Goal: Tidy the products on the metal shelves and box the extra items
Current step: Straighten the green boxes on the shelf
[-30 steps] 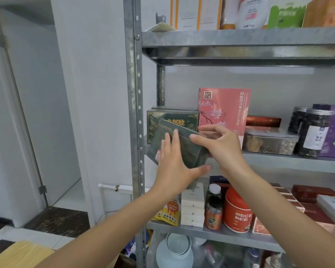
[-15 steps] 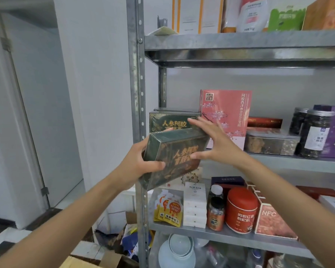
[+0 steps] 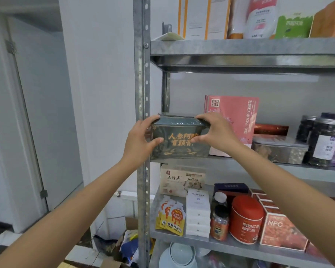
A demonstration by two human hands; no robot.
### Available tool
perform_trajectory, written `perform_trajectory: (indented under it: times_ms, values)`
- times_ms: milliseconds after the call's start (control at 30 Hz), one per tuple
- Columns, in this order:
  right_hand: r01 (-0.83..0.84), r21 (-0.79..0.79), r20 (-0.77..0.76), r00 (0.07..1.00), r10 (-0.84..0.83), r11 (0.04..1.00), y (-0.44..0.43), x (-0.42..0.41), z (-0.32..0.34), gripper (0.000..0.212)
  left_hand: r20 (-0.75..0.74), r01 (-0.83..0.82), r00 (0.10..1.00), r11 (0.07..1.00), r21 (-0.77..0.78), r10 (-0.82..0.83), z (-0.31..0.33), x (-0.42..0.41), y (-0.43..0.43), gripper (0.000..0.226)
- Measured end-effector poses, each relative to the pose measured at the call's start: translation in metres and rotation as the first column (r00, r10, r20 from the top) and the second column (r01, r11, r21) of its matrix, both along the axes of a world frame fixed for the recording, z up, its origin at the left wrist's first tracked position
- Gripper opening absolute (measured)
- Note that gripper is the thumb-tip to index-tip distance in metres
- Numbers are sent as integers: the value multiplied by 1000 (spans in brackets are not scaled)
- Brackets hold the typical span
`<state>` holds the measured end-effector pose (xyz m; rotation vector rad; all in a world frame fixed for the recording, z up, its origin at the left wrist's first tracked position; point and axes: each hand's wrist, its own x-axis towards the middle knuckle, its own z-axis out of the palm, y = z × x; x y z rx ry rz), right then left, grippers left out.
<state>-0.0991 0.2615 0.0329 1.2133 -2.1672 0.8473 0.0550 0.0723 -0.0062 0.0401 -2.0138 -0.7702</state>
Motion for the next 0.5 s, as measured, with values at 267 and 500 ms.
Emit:
perform_trajectory:
  times_ms: [267, 500]
  values:
    - [55, 36, 40, 998, -56, 998, -29, -11, 1, 67, 75, -359, 836, 644, -676, 544, 11, -40, -35, 65]
    - [201, 212, -8, 979, -204, 956, -43, -21, 3, 59, 49, -231, 771, 351, -907, 635, 25, -66, -48, 74]
